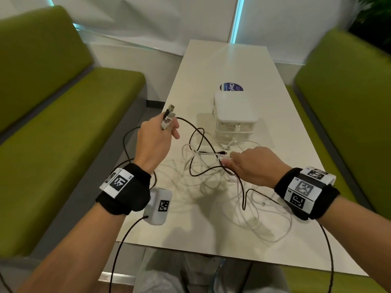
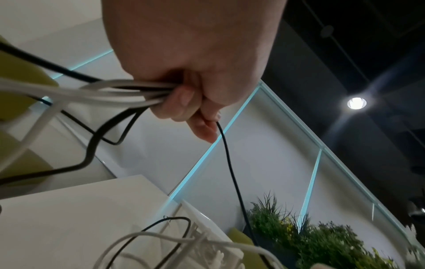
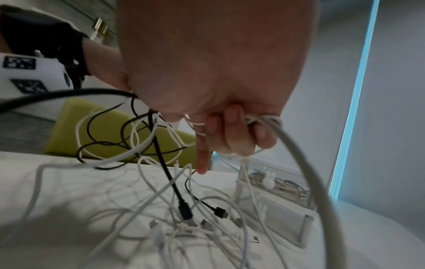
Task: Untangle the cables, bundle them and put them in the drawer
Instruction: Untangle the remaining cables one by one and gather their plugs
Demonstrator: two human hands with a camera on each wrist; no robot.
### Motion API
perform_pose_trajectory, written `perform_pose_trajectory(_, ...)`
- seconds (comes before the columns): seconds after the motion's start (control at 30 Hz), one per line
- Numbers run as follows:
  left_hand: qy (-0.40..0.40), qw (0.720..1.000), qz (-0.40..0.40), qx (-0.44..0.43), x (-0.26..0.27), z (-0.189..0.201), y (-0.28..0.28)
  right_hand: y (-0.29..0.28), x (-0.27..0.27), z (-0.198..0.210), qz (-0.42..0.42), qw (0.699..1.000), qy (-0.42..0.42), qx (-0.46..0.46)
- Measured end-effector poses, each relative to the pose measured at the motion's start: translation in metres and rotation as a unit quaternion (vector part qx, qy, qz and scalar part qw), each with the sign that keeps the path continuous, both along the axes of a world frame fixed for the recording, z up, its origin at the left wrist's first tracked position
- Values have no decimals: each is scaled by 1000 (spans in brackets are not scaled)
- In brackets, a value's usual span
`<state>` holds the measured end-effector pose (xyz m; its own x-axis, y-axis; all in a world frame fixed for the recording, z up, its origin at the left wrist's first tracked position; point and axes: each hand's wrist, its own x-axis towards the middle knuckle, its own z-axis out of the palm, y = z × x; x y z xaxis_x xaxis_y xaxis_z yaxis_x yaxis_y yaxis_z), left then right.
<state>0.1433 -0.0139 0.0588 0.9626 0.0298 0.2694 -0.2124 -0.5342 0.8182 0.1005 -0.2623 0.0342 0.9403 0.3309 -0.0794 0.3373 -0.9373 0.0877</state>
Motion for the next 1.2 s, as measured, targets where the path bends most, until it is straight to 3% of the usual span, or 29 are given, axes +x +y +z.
perform_pose_trajectory(0.23, 9, 994, 78, -82, 20, -8, 24, -22, 1, -2, -21, 999, 26, -31)
perform_pose_trajectory(0.53, -9, 993, 85, -79, 20, -6, 38, -40, 14, -11, -111, 991, 33, -63)
perform_pose_trajectory(0.7, -3, 965, 150, -215, 31, 1, 60, -47, 16, -18, -164, 979, 65, -101)
perform_pose_trajectory(0.9, 10, 980, 163, -112, 34, -9, 87, -46, 18, -15, -175, 983, 21, -58)
perform_pose_trajectory(1.0, 40, 978, 190, -82, 33, -16, 105, -42, 16, -12, -149, 989, 9, -18)
perform_pose_trajectory(1.2, 52, 966, 254, -4, 33, -16, 152, -38, 17, -13, -75, 986, -98, 116)
